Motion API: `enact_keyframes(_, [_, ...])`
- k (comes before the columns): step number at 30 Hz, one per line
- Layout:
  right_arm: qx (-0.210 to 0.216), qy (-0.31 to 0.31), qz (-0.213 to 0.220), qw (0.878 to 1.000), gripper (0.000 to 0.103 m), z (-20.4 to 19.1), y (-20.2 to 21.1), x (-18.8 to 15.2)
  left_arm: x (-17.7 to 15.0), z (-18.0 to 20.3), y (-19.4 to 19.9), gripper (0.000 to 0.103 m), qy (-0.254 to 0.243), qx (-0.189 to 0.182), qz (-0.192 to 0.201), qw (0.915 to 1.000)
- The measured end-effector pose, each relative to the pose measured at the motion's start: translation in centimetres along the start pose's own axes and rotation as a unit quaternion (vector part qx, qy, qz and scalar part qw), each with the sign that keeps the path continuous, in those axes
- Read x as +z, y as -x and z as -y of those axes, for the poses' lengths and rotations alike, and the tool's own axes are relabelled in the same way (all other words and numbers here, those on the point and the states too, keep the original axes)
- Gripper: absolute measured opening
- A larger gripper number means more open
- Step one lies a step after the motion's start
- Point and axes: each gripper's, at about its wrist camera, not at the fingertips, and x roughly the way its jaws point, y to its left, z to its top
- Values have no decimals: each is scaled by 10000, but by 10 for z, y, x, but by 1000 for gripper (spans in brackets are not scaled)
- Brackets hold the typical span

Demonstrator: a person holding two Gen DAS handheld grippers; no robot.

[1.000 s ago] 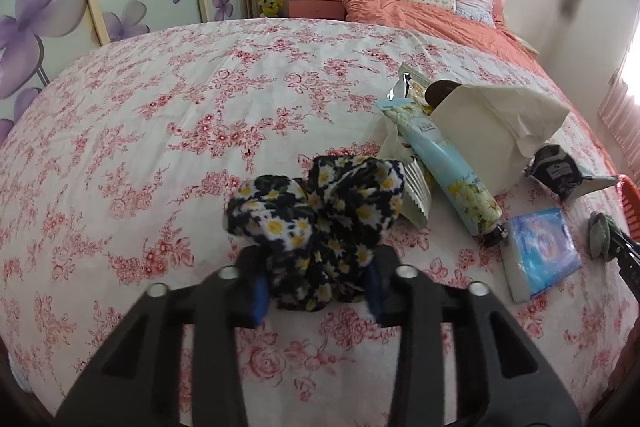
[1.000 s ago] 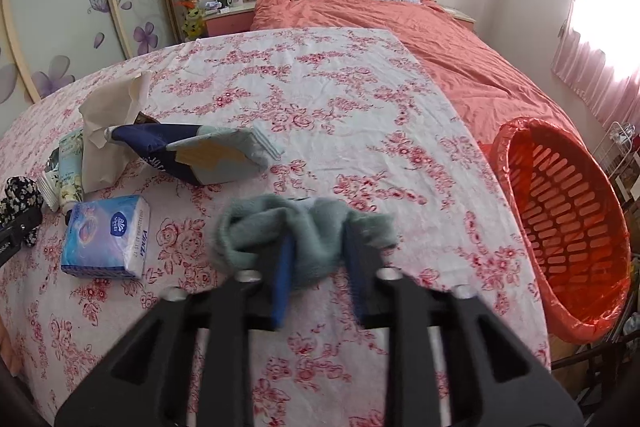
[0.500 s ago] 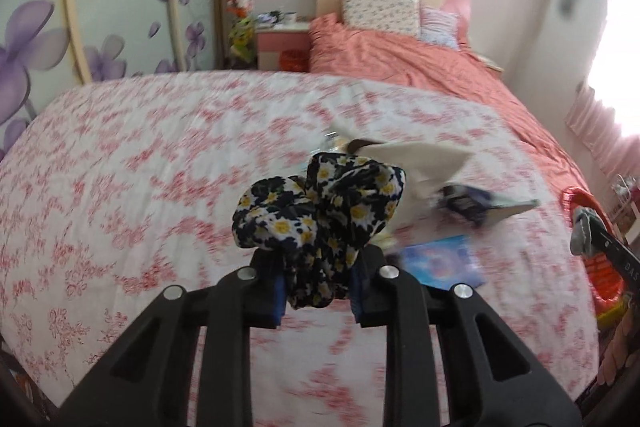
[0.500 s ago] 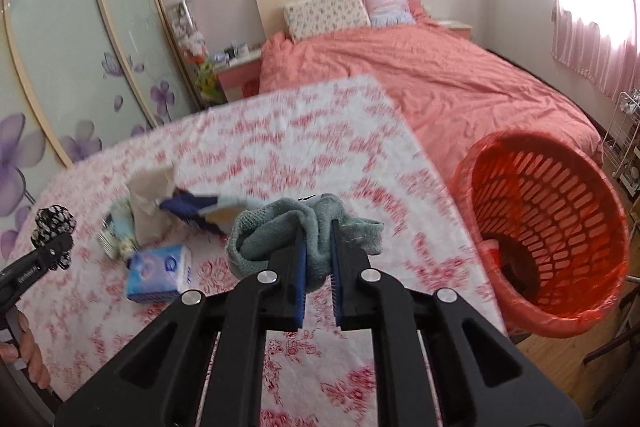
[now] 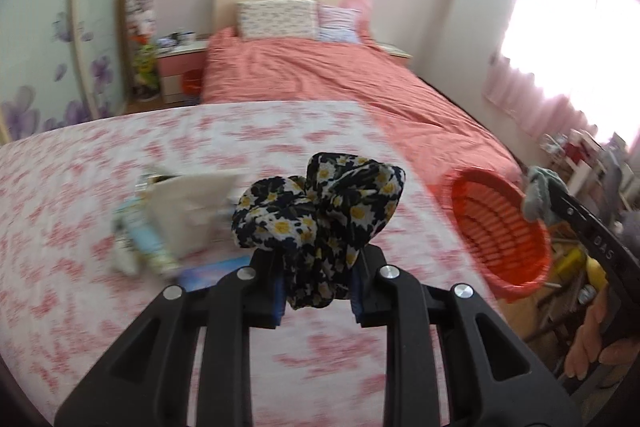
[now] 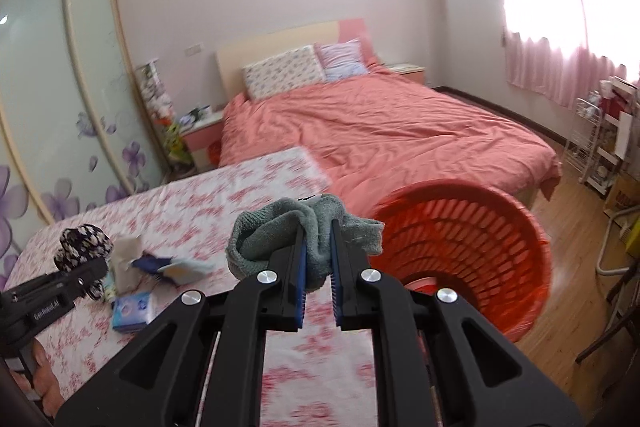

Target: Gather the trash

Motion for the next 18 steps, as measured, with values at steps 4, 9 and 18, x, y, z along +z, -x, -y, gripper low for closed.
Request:
enact_keyframes(4, [-215, -193, 65, 9996, 10, 28, -1, 3, 5, 45, -16, 25, -210, -420, -71, 9989])
enact_keyframes(9, [-445, -419, 153, 9980, 10, 64, -6, 8, 14, 98, -41, 27, -440, -882, -169, 9950])
enact_keyframes(18, [-627, -1038, 128, 9925, 10, 124, -35, 15, 23, 187, -105, 29, -1030, -1333, -505, 9844])
